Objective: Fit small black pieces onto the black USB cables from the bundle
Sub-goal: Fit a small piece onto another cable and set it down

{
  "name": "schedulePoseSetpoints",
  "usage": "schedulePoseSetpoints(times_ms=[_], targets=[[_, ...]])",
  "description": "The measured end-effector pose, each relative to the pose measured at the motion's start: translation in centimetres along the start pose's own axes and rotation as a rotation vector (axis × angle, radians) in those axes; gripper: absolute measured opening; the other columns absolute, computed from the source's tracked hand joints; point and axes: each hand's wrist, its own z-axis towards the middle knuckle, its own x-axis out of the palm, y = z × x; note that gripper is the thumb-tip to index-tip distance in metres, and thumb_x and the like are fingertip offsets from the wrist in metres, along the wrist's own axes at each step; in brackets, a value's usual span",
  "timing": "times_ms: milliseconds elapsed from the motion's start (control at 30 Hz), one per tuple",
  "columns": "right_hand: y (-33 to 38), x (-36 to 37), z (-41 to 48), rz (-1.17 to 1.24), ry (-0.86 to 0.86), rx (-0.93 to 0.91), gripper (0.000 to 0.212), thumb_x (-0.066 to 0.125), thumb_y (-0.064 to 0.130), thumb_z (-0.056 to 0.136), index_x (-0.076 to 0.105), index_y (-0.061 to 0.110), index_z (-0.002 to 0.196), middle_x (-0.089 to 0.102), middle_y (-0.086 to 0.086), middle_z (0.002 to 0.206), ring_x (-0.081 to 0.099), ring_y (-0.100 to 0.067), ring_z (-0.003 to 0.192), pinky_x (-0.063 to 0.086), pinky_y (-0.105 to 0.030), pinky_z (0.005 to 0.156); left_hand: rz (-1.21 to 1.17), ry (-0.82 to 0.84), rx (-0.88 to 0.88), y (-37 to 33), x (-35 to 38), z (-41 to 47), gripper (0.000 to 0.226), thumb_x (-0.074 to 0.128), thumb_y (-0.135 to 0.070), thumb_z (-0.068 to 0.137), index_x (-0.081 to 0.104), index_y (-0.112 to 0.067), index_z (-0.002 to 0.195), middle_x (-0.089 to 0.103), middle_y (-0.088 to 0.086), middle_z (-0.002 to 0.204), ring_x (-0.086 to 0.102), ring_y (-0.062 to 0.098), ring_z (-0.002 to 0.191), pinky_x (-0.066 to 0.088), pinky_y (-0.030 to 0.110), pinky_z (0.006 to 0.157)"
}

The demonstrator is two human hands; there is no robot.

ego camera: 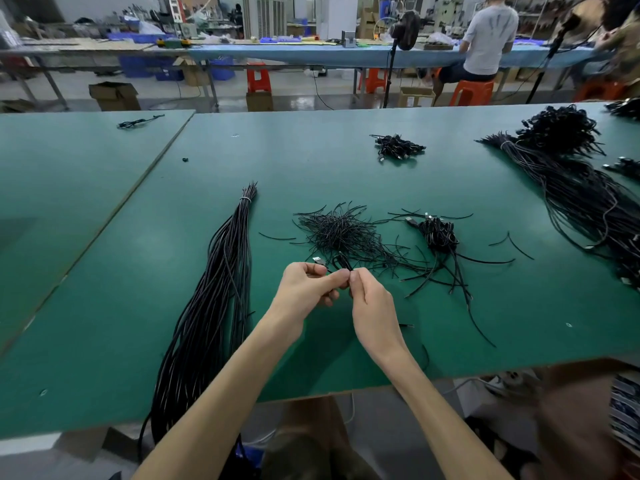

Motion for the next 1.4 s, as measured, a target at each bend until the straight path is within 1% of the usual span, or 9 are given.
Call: schedulePoseSetpoints(times_ms=[200, 400, 500, 600, 767, 933, 1033, 1233, 1400], targets=[[-0.2, -0.1, 0.1, 0.018, 0.014, 0.020, 0.040, 0.038, 0.026, 0.112, 0.043, 0.020, 0.073, 0.044, 0.011, 0.064, 0.040, -0.002, 0.058, 0.035, -0.017, 0.056, 0.038, -0.007, -0.015, 0.4, -0.2, -0.2, 0.032, 0.087, -0.020, 0.082, 0.062, -0.005, 0.095, 0.079, 0.014, 0.092, 0.062, 0.007, 0.058, 0.052, 0.018, 0.056], [0.0, -0.3, 0.0, 0.055, -0.014, 0.057, 0.040, 0.037, 0.027, 0.112, 0.044, 0.016, 0.075, 0.043, 0.011, 0.064, 0.038, -0.004, 0.058, 0.033, -0.022, 0.056, 0.078, -0.035, 0.070, 0.9, 0.2, -0.5, 0.033, 0.088, -0.027, 0.081, 0.063, -0.007, 0.089, 0.075, 0.002, 0.074, 0.064, 0.007, 0.060, 0.049, 0.018, 0.054], [0.0, -0.3, 0.1, 0.088, -0.020, 0.068, 0.041, 0.037, 0.028, 0.112, 0.046, 0.010, 0.077, 0.042, 0.008, 0.066, 0.035, -0.006, 0.060, 0.032, -0.026, 0.059, 0.097, 0.058, 0.048, 1.2, -0.4, -0.9, 0.029, 0.086, -0.032, 0.082, 0.074, -0.009, 0.095, 0.073, 0.000, 0.073, 0.065, 0.007, 0.064, 0.051, 0.018, 0.059], [-0.1, -0.2, 0.1, 0.090, 0.025, 0.063, 0.041, 0.037, 0.028, 0.112, 0.049, 0.006, 0.080, 0.046, 0.009, 0.067, 0.038, -0.005, 0.062, 0.035, -0.027, 0.062, 0.072, 0.155, 0.133, 1.3, -1.1, -1.1, 0.011, 0.080, -0.018, 0.089, 0.081, -0.022, 0.100, 0.072, 0.000, 0.081, 0.063, 0.012, 0.067, 0.051, 0.020, 0.063], [-0.1, -0.1, 0.1, 0.063, 0.089, 0.056, 0.041, 0.037, 0.030, 0.112, 0.046, 0.015, 0.075, 0.047, 0.013, 0.063, 0.038, -0.003, 0.059, 0.034, -0.022, 0.058, 0.231, 0.209, 0.315, 1.1, -1.7, -0.2, 0.030, 0.069, 0.002, 0.094, 0.078, -0.024, 0.106, 0.065, -0.004, 0.084, 0.058, 0.014, 0.063, 0.048, 0.027, 0.063], [-0.1, 0.1, 0.2, 0.023, 0.137, 0.068, 0.045, 0.037, 0.033, 0.112, 0.057, 0.000, 0.090, 0.057, -0.007, 0.073, 0.045, -0.012, 0.067, 0.042, -0.043, 0.069, 0.237, 0.162, 0.352, 1.6, -1.9, 0.2, 0.032, 0.065, 0.011, 0.092, 0.076, -0.018, 0.100, 0.062, -0.003, 0.080, 0.057, 0.013, 0.063, 0.048, 0.025, 0.062], [-0.1, 0.1, 0.1, 0.024, 0.125, 0.061, 0.044, 0.037, 0.034, 0.112, 0.058, 0.007, 0.085, 0.049, 0.005, 0.066, 0.040, -0.007, 0.060, 0.037, -0.037, 0.062, 0.317, 0.144, 0.419, 2.1, -1.8, 0.8, 0.023, 0.056, 0.015, 0.095, 0.069, -0.005, 0.096, 0.060, -0.004, 0.070, 0.053, 0.014, 0.064, 0.050, 0.029, 0.064], [-0.4, 0.1, 0.3, 0.207, 0.115, 0.129, 0.047, 0.039, 0.035, 0.112, 0.063, 0.006, 0.084, 0.060, -0.005, 0.073, 0.043, -0.011, 0.061, 0.037, -0.036, 0.060, 0.157, 0.123, 0.408, 2.5, -1.6, 0.6, 0.016, 0.068, 0.005, 0.093, 0.070, -0.001, 0.108, 0.066, 0.006, 0.081, 0.060, 0.017, 0.066, 0.051, 0.028, 0.066], [-0.2, -0.2, 0.2, 0.342, 0.134, 0.134, 0.046, 0.037, 0.028, 0.113, 0.064, 0.012, 0.081, 0.062, 0.012, 0.061, 0.049, 0.002, 0.050, 0.038, -0.011, 0.051, 0.043, 0.259, 0.398, 2.8, -1.6, 0.4, 0.032, 0.069, -0.007, 0.095, 0.072, -0.012, 0.126, 0.061, 0.008, 0.101, 0.058, 0.020, 0.075, 0.051, 0.028, 0.075]])
